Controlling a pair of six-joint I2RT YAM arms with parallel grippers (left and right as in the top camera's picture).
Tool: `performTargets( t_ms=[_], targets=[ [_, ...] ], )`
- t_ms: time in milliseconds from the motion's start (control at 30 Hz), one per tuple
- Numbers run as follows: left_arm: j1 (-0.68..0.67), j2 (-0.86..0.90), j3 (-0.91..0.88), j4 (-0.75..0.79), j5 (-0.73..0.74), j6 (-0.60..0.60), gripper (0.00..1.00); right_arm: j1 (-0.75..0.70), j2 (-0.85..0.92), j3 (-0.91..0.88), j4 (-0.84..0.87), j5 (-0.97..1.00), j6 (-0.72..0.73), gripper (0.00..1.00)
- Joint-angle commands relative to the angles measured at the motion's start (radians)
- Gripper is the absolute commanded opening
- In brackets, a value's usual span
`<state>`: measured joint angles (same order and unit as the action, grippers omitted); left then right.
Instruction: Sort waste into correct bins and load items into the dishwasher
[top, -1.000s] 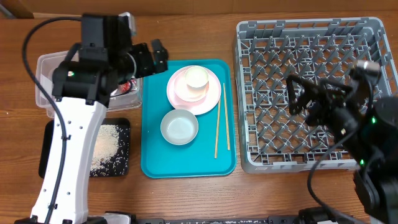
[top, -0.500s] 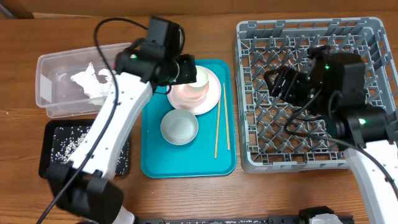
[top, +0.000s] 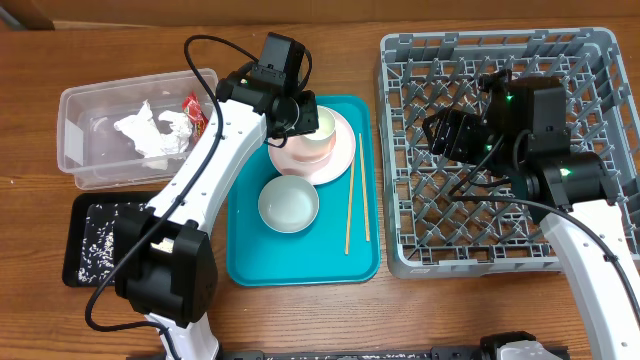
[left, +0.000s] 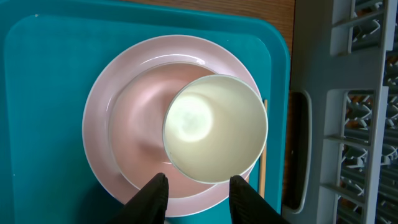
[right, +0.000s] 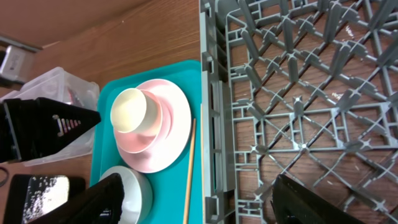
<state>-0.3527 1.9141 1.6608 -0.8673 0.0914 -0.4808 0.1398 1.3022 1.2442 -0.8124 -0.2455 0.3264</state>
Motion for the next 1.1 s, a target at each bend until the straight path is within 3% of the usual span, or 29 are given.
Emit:
performTargets(
  t_ms=[0,467,633,767,967,1067],
  targets=[
    [0.006,0.019,-0.005,0.002,-0.026,-0.018,0.33,0.006,0.015,0.017,0.014,0.020,-0.017,0.82],
    [0.006,0.137,-0.005,0.029,-0.073,-0.059,0.31,0.006,0.046,0.017,0.029,0.021,-0.021,0.84],
    [0.006,0.145,-0.005,0.039,-0.074,-0.058,0.04,0.006,0.047,0.017,0.032,0.021,-0.021,0.84],
    [0.012,0.144,0.016,0.030,-0.073,-0.058,0.04,0.006,0.047,0.017,0.032,0.021,-0.021,0.87],
    [0.056,0.106,0.134,-0.118,-0.047,-0.040,0.04,0.006,0.047,0.017,0.031,0.014,-0.019,0.91],
    [0.093,0.073,0.220,-0.214,0.079,0.027,0.04,0.006,0.046,0.017,0.033,-0.045,-0.020,0.93]
  ],
)
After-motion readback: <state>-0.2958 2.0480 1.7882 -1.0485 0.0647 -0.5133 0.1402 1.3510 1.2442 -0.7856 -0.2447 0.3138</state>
